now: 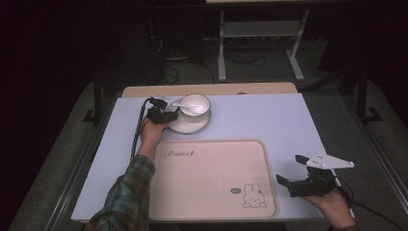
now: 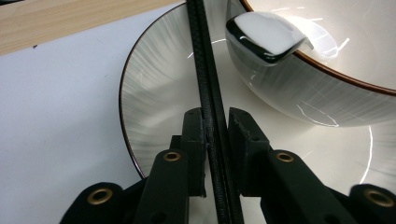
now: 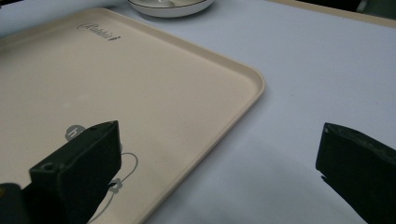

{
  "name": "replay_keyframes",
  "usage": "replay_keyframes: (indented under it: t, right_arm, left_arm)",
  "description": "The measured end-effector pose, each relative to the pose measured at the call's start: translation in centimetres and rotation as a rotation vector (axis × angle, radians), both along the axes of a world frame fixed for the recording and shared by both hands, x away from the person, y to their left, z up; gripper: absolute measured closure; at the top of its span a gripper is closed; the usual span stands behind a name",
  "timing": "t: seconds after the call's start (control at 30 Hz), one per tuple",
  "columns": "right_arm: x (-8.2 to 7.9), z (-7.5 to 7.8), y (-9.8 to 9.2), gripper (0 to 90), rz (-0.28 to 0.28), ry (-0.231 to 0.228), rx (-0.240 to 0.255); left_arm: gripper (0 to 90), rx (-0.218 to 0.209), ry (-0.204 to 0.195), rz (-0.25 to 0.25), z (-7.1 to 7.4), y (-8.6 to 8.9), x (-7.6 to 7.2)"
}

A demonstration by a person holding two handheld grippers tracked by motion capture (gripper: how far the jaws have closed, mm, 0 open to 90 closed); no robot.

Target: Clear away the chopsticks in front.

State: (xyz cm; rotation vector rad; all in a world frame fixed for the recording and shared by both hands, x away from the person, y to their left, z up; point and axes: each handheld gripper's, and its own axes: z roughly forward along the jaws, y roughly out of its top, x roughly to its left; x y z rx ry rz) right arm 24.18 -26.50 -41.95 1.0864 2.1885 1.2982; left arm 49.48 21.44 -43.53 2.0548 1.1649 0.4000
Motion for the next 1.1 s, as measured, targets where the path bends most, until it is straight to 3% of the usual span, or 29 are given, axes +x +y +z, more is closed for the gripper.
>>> replay_keyframes:
  t: [0.2,0.4,0.6,0.73,0.87,0.9,1.1]
  right_arm:
    - [0.0,0.0,0.0,0.0,0.000,0.000,-0.001]
    - [0.0,0.0,0.0,0.0,0.001,-0.001,0.000]
    - [-0.1,0.0,0.0,0.0,0.000,0.000,0.002]
    - [-0.1,0.0,0.0,0.0,-0.002,-0.001,0.002]
    - [-0.1,0.0,0.1,0.0,0.002,-0.004,-0.001]
    - [-0.2,0.1,0.1,0.0,0.004,-0.002,-0.003]
    - [-0.3,0.1,0.2,0.0,0.004,-0.003,-0.005]
  left_arm:
    - [77.7,0.008,-0.011,0.002,0.1,0.1,0.0]
    - [67.9,-0.010,-0.035,-0.006,1.0,0.5,-0.4]
    - [68.1,-0.009,-0.044,-0.040,2.7,1.4,-1.9]
    - [70.5,-0.016,-0.066,-0.043,3.6,2.3,-3.6]
    - [72.9,-0.007,-0.075,-0.023,3.6,3.3,-4.9]
    - [74.5,-0.035,-0.085,-0.009,3.6,3.7,-5.4]
    - [75.8,-0.033,-0.049,-0.007,2.7,4.1,-5.4]
